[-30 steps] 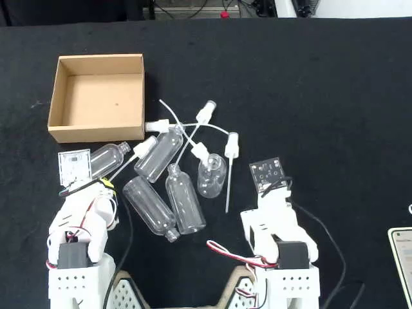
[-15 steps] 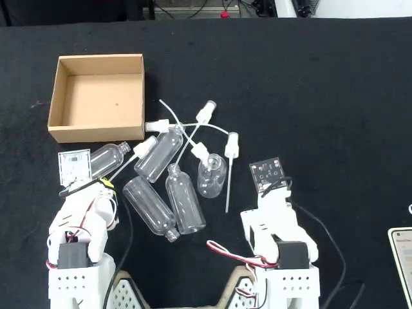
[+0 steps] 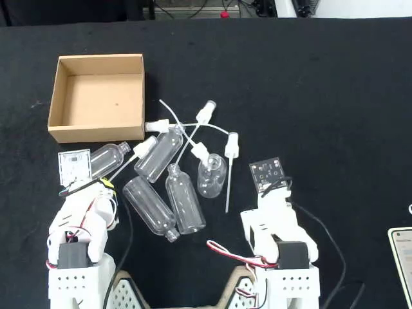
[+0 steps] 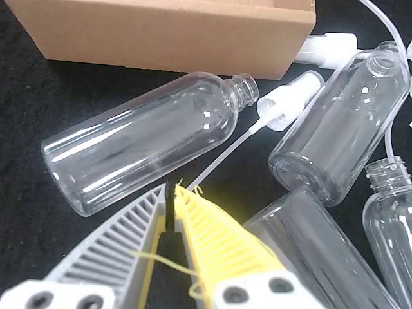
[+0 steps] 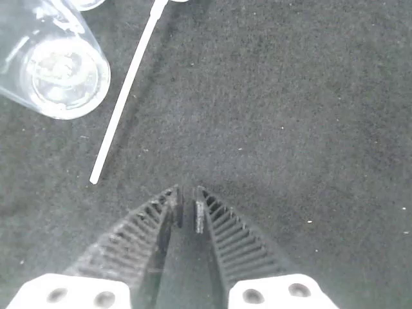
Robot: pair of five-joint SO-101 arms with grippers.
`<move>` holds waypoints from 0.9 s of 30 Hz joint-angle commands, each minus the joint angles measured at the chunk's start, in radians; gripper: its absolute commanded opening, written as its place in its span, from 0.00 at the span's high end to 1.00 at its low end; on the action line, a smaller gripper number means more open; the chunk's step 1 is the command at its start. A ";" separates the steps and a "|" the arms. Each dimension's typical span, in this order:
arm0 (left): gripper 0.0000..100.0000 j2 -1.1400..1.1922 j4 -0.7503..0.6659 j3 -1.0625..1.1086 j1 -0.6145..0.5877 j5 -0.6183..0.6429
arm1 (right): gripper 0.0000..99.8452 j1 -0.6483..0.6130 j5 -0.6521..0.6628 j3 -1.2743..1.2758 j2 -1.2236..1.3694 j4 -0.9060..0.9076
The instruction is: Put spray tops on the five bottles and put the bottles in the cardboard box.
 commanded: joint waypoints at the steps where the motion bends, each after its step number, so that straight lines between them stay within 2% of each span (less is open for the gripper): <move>1: 0.97 -0.011 0.002 0.010 -0.005 0.005 | 0.96 0.012 0.002 -0.001 -0.097 0.006; 5: 0.97 -0.011 -0.011 0.008 -0.005 0.005 | 0.96 0.012 0.002 -0.001 -0.097 0.006; 8: 0.97 -0.011 -0.074 0.008 -0.015 0.003 | 0.96 0.011 0.002 -0.001 -0.097 0.002; 15: 0.97 -0.011 -0.216 0.004 -0.102 -0.002 | 0.96 0.012 0.006 -0.004 -0.097 -0.327; 18: 0.97 -0.011 -0.295 0.004 -0.166 -0.002 | 0.96 0.014 0.011 -0.004 -0.097 -0.370; 19: 0.97 -0.011 -0.328 0.004 -0.216 0.005 | 0.96 0.014 0.084 -0.007 -0.097 -0.377; 20: 0.97 -0.011 -0.328 0.004 -0.217 0.005 | 0.96 0.014 0.091 -0.007 -0.097 -0.379; 23: 0.97 -0.011 -0.298 0.005 -0.232 0.005 | 0.96 0.014 0.219 -0.050 -0.097 -0.391; 27: 0.97 -0.011 -0.152 -0.062 -0.231 -0.003 | 0.96 0.014 0.216 -0.183 -0.097 -0.287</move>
